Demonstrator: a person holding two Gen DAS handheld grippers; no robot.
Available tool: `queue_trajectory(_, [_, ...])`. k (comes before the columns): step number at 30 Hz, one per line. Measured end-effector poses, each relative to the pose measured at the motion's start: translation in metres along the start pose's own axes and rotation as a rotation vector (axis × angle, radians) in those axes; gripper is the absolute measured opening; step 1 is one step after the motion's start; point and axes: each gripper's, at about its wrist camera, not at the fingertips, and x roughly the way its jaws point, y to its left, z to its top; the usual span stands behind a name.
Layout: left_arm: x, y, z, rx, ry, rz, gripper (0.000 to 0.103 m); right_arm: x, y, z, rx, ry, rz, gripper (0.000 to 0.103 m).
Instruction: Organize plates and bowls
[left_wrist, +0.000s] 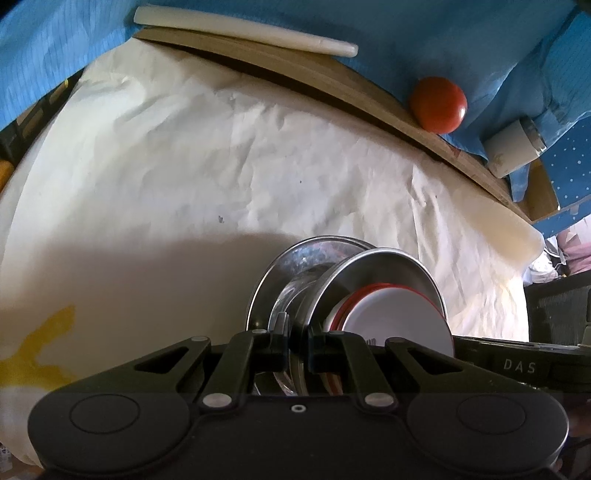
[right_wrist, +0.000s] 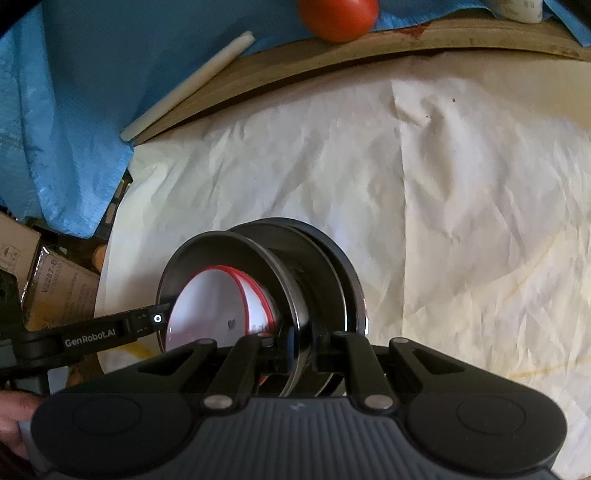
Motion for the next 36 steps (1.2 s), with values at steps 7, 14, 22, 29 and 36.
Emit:
queue_trajectory(7, [0.0038, 0.0013, -0.0001, 0.0, 0.005, 0.0, 0.008, 0.0043, 0.0007, 0.0007, 0.005, 0.008, -0.009, 0.012])
queue_trajectory(14, [0.0066, 0.0027, 0.0008, -0.01, 0.013, 0.008, 0.008, 0.0064, 0.0005, 0.0042, 0.001, 0.015, -0.011, 0.012])
queue_trajectory(22, [0.0079, 0.003, 0.0022, -0.011, 0.016, 0.012, 0.008, 0.008, 0.0008, 0.0064, -0.005, 0.022, -0.01, 0.012])
queue_trajectory(29, [0.0084, 0.0034, 0.0027, -0.013, 0.019, 0.014, 0.008, 0.009, 0.0018, 0.0062, -0.006, 0.026, -0.011, 0.012])
queue_trajectory(36, [0.008, 0.0051, 0.0024, -0.018, 0.016, 0.014, 0.008, 0.0098, 0.002, 0.0062, -0.002, 0.022, -0.006, 0.012])
